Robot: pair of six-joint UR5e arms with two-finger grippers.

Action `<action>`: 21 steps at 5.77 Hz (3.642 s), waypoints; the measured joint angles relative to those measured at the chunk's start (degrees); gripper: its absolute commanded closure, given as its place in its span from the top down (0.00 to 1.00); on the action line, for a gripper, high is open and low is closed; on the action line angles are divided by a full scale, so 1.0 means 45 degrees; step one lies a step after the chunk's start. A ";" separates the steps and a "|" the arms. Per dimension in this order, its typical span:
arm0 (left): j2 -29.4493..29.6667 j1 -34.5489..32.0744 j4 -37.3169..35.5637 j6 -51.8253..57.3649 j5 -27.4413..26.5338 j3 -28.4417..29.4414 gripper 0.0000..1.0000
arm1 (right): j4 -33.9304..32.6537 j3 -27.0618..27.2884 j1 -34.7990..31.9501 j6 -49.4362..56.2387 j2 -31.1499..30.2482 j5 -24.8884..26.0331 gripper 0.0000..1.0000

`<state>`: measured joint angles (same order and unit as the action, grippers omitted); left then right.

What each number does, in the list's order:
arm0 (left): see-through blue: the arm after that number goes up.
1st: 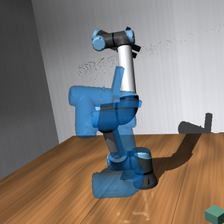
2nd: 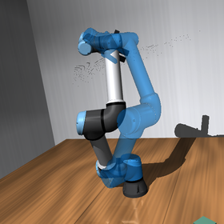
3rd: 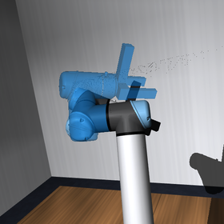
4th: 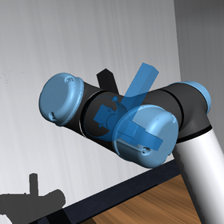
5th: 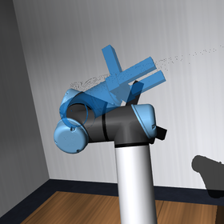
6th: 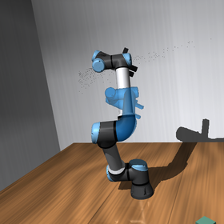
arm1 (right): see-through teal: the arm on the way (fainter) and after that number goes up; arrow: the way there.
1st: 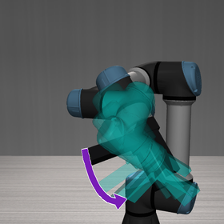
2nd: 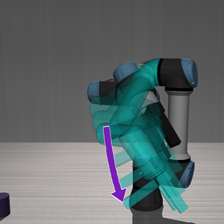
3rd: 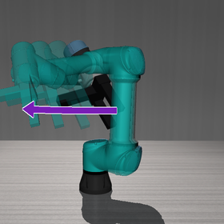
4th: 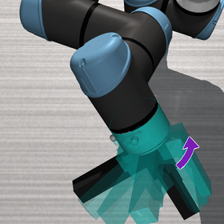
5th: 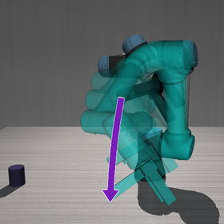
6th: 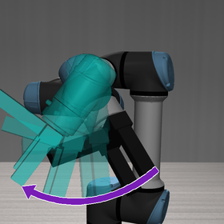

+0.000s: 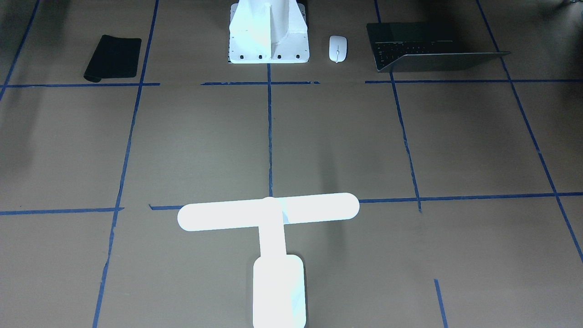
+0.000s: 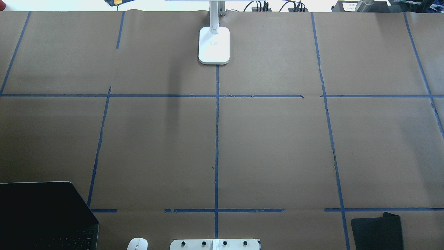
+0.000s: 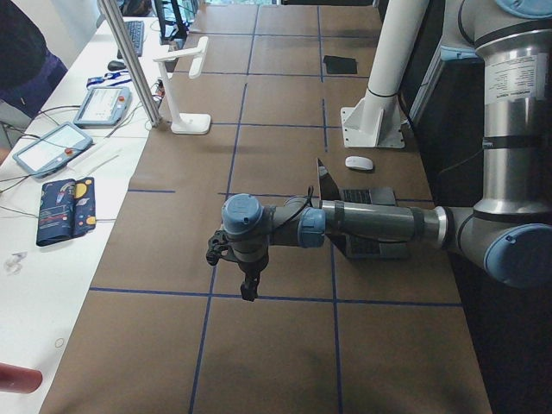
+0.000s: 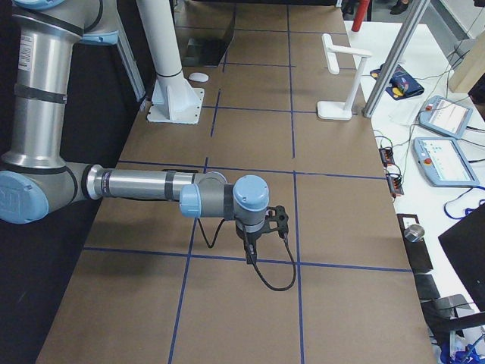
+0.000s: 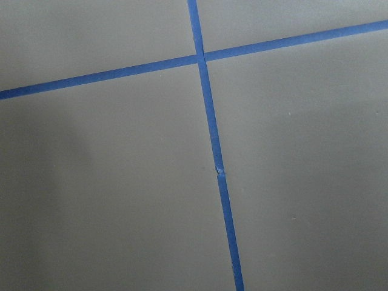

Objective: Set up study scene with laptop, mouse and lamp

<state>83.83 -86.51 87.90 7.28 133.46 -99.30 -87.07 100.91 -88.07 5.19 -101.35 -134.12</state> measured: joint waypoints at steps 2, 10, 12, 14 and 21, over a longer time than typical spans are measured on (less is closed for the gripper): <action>0.0420 0.0034 0.0030 -0.1051 0.0018 -0.0770 1.00 | 0.0653 0.0099 0.0013 -0.0036 0.0101 -0.0008 1.00; -0.1087 0.4108 0.7310 -0.2502 0.2168 -0.3181 1.00 | 0.1609 -0.0081 0.0038 -0.0098 0.0373 -0.0099 1.00; -0.1964 0.5835 0.7566 -0.2462 0.2241 -0.4692 1.00 | 0.1709 -0.0101 0.0038 -0.0098 0.0374 -0.0099 1.00; -0.2390 0.7635 0.7593 -0.2407 0.2223 -0.5039 1.00 | 0.1737 -0.0118 0.0039 -0.0098 0.0374 -0.0099 1.00; -0.2360 0.8628 0.7614 -0.2411 0.3209 -0.5056 0.00 | 0.1752 -0.0079 0.0039 -0.0113 0.0388 -0.0099 1.00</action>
<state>73.22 -47.68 122.16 -3.57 147.90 -122.05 -79.19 100.55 -87.89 4.68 -99.61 -134.56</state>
